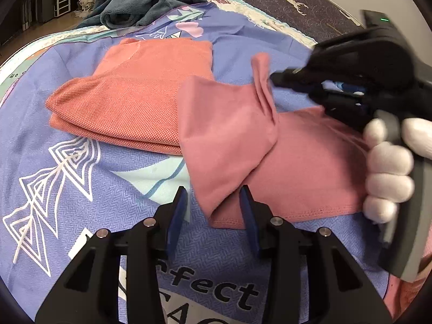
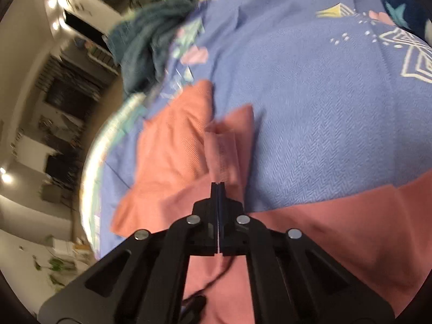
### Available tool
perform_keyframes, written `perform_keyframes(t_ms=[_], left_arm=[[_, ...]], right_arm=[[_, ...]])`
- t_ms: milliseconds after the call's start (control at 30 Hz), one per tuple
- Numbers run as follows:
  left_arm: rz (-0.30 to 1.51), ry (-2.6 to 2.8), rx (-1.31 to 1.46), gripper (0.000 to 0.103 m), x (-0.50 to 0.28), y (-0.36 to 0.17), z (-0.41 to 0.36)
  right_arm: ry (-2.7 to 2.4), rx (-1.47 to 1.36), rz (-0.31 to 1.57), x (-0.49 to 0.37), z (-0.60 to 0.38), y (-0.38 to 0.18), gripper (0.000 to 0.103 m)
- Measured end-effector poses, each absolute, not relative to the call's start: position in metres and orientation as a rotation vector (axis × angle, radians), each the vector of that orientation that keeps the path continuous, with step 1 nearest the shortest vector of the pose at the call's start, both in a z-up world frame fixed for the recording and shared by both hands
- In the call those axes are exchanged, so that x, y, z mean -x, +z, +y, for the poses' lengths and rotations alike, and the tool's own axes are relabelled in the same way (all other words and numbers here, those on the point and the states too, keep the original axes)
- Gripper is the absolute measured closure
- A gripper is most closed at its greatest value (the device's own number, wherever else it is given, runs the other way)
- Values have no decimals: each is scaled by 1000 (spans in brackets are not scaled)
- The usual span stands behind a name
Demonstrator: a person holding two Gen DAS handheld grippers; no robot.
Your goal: Fold small clothes
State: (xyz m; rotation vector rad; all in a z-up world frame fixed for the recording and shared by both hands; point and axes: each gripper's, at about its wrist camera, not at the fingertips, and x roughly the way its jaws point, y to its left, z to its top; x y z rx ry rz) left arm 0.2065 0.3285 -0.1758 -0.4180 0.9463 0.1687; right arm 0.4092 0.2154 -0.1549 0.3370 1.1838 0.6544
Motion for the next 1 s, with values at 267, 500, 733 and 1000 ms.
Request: perform_keyframes(t_ms=[267,500,733,1000], left_arm=[[845,182,340,61,-208,-144,319],[896,168,237,61,-221,-145,297],[961,184,264,60,-232,-159,306],[969,228,352,56,-227,-173,319]], right_arm=[[725,-321,858,-373,131,-38,103],[704,-238,1068,-377,123,-66,82],[669,-300,1328,-388,189,-146,48],[553,-200,1250,-419,234,-170,100]])
